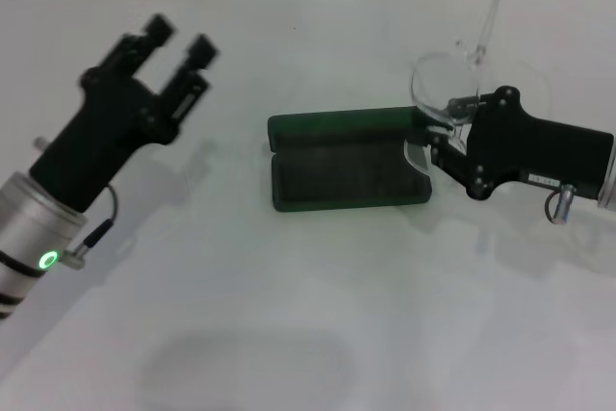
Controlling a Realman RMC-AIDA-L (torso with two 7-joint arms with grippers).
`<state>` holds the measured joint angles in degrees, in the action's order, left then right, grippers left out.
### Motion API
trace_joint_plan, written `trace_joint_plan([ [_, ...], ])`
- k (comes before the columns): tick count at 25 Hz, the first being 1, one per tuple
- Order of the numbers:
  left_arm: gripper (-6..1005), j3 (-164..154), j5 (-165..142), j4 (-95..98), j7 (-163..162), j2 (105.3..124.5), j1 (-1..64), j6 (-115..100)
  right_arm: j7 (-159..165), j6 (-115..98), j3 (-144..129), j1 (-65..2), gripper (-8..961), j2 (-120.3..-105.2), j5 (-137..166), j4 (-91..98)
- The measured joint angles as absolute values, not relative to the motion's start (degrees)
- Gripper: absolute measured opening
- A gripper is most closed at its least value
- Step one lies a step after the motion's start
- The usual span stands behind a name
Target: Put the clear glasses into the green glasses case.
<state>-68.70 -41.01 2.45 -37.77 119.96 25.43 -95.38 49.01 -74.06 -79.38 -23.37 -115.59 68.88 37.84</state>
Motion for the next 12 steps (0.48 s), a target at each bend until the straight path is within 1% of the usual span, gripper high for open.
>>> trace_joint_plan([
  [7, 603, -72.7, -57.0, 19.9, -52.9, 116.59, 27.0, -96.0, 36.8, -75.3, -79.4, -23.4, 123, -115.38, 73.8, 38.2],
  [12, 602, -72.7, -65.1, 27.0, -59.0, 116.16, 29.0, -96.3, 36.5, -78.4, -79.6, -23.7, 123, -115.48, 80.5, 40.0],
])
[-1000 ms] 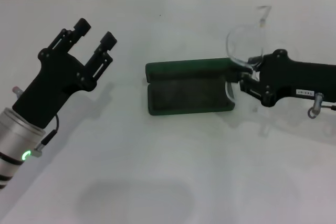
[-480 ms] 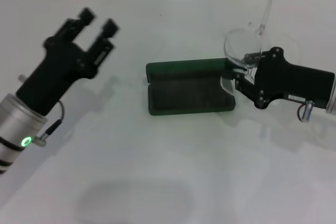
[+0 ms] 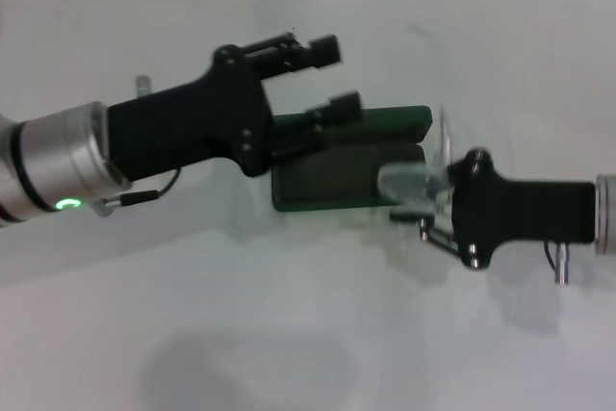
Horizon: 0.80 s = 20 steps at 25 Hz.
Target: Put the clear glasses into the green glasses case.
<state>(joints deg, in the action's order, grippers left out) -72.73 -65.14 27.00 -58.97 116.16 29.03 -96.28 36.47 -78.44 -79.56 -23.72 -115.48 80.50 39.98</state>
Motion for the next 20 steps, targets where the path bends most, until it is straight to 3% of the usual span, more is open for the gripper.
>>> trace_joint_plan([
  [20, 601, -72.4, -80.0, 28.1, -78.8, 116.25, 39.9, -88.5, 24.0, -85.3, -80.5, -23.6, 123, -116.00, 85.5, 43.9],
])
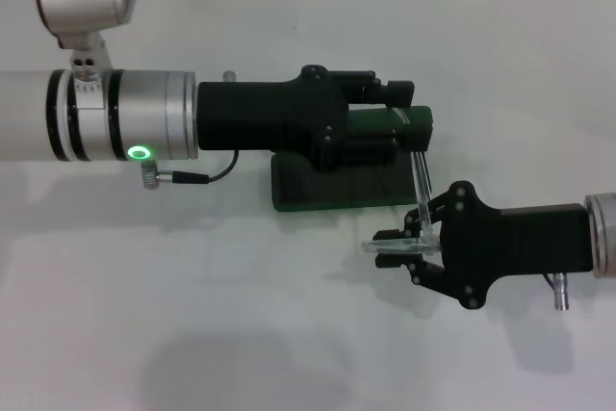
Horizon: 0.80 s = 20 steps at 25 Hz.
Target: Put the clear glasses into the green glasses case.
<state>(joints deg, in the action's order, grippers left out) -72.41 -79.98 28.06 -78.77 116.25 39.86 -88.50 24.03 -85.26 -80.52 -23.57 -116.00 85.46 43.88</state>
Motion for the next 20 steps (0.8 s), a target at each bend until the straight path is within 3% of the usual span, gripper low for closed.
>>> trace_joint_plan([
  [20, 600, -72.1, -85.8, 28.5, -85.7, 116.74, 40.3, -88.3, 16.8, -87.3, -81.1, -21.5, 122, -116.01, 80.8, 43.8],
])
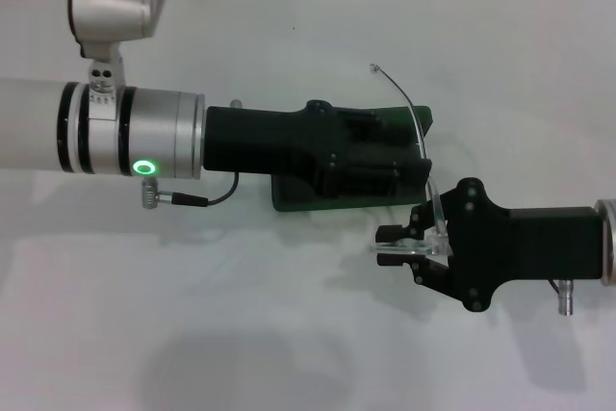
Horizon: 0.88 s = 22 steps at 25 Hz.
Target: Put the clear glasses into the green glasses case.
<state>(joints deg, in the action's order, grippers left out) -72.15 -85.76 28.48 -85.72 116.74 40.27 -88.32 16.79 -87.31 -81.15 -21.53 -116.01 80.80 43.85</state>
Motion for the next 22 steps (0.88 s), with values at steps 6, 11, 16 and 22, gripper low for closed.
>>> trace_joint_plan([
  [6, 600, -71.2, -84.5, 28.3, -85.7, 116.57, 39.8, -88.7, 16.6, -87.4, -81.1, -20.4, 122, -115.92, 80.8, 43.9],
  [11, 600, -72.1, -85.1, 28.4, -85.8, 116.71, 39.8, -89.9, 16.1, -87.4, -80.8, -20.3, 122, -115.92, 80.8, 43.7],
  [16, 599, -73.4, -85.8, 28.3, -86.1, 117.08, 40.4, -90.8, 16.1, -87.0, -80.8, -20.4, 122, -115.92, 80.8, 43.4],
  [22, 599, -73.4, -86.4, 28.1, -86.4, 117.39, 40.5, -90.9, 16.1, -87.0, -81.0, -20.3, 122, -115.92, 80.9, 43.4],
])
